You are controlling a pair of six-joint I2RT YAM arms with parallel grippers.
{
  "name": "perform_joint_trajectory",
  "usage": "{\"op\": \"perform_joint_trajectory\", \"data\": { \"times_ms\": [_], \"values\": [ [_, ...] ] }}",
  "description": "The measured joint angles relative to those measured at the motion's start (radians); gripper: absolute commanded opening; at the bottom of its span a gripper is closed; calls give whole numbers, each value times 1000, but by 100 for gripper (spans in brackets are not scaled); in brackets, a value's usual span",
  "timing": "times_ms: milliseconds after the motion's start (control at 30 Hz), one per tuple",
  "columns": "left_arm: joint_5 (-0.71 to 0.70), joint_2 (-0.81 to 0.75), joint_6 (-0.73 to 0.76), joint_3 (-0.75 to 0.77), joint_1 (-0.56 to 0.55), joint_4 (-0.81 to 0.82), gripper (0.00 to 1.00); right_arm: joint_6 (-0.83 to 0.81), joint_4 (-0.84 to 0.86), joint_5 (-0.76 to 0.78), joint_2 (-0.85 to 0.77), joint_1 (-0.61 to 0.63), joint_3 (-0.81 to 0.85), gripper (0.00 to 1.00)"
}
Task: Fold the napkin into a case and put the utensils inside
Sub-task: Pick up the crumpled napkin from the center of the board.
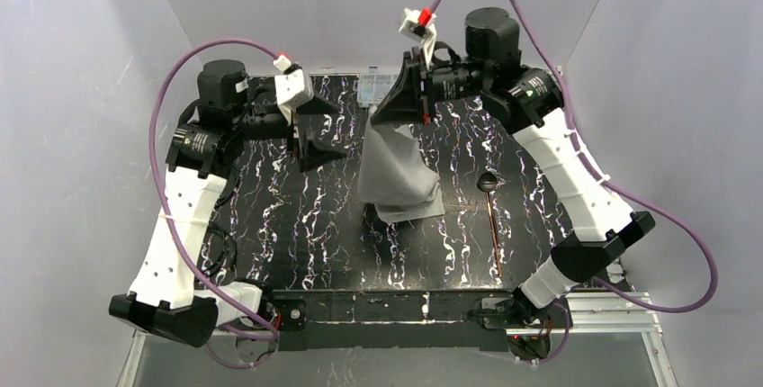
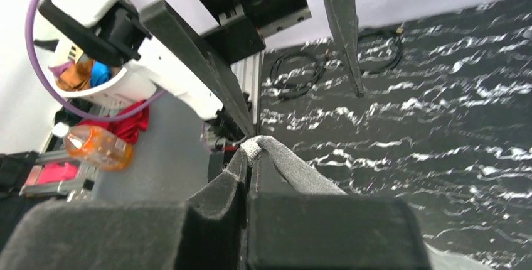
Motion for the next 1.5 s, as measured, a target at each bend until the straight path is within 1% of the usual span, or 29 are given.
{"op": "perform_joint_trajectory", "data": {
  "times_ms": [133,233,300,400,533,600,700,767,833,867,933,1000,1100,1133,1167,1233,1300,1400,1500],
  "values": [
    [93,-15,45,-57,-3,-20,98,-92,-140,27,5,47,0,1],
    [115,0,101,-82,-17,-27,97,-140,-186,37,-4,77,-15,1],
    [110,7,164,-103,-42,-44,98,-157,-195,39,-35,87,-64,1],
    [81,10,290,-132,-111,-86,98,-162,-198,52,-104,89,-157,1],
    [42,63,396,-138,-167,-108,98,-154,-234,127,-237,89,-308,1],
    [3,135,441,-126,-169,-113,98,-143,-281,229,-302,89,-371,1],
    [-79,272,480,-105,-178,-112,95,-89,-368,484,-375,87,-469,1],
    [-144,379,494,-84,-186,-110,92,-34,-443,662,-389,71,-528,1],
    [-210,475,505,-71,-197,-103,89,26,-499,809,-388,55,-590,1],
    [-238,514,510,-68,-204,-100,88,55,-526,868,-394,48,-612,1],
    [-283,571,529,-68,-219,-97,87,92,-566,933,-427,43,-632,1],
    [-325,603,552,-69,-237,-86,86,111,-582,925,-490,43,-632,1],
    [-368,637,561,-61,-259,-50,85,122,-581,848,-565,43,-648,1],
    [-378,660,555,-42,-266,-46,84,127,-582,826,-582,43,-662,1],
    [-394,715,541,10,-270,-38,84,132,-582,808,-587,45,-680,1],
    [-401,767,536,53,-276,-29,84,136,-580,795,-576,44,-715,1],
    [-406,812,563,69,-276,-16,85,139,-582,800,-549,44,-743,1],
    [-425,820,650,0,-278,-14,84,139,-581,842,-496,43,-752,1],
    [-449,819,692,-51,-288,-31,83,139,-583,902,-475,41,-747,1]
  ]
}}
